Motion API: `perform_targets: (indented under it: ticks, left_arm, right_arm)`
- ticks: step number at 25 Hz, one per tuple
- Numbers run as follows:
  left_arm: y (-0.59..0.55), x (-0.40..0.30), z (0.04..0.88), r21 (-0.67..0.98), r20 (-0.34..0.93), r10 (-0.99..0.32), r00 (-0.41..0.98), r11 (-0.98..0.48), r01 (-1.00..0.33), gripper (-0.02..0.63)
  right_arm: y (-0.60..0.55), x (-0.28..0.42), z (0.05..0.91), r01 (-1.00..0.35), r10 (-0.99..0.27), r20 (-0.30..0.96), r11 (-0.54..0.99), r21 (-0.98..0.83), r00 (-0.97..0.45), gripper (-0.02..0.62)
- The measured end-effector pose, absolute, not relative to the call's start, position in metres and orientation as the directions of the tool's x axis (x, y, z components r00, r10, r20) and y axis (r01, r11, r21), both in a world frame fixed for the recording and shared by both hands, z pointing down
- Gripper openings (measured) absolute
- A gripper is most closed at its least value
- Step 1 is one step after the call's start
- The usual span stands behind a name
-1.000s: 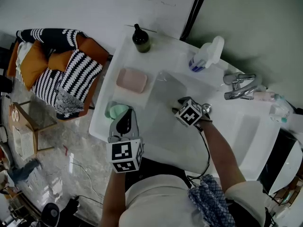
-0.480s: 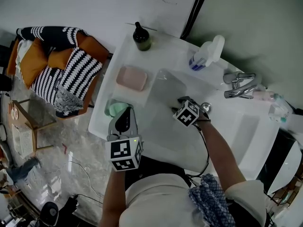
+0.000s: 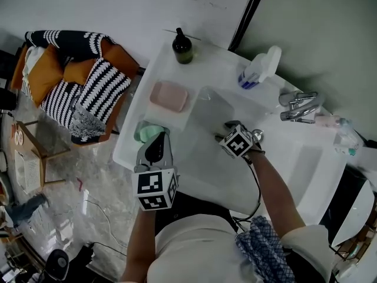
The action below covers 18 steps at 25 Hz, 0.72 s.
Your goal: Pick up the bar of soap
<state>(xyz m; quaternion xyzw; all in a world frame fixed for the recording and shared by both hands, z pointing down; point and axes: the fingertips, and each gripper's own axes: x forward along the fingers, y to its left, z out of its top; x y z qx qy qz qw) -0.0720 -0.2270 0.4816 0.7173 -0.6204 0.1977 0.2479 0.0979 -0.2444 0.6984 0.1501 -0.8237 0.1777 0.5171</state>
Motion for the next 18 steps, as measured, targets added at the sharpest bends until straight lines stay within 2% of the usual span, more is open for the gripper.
perform_targets:
  ticks: [5, 10, 18]
  left_arm:
    - [-0.224, -0.072, 0.478, 0.129, 0.581, -0.797, 0.164, -0.108, -0.986, 0.008]
    - [-0.22, -0.071, 0.473, 0.133, 0.553, -0.817, 0.164, -0.107, -0.985, 0.008]
    - [-0.206, -0.068, 0.457, 0.164, 0.488, -0.852, 0.192, -0.126, -0.978, 0.008]
  right_arm:
    - [-0.261, 0.102, 0.667, -0.545, -0.208, 0.855, 0.832, -0.101, -0.475, 0.249]
    - [-0.281, 0.12, 0.636, -0.647, -0.379, 0.801, 0.762, -0.013, -0.463, 0.249]
    - [-0.274, 0.123, 0.579, -0.748, -0.523, 0.708, 0.664, -0.01, -0.474, 0.249]
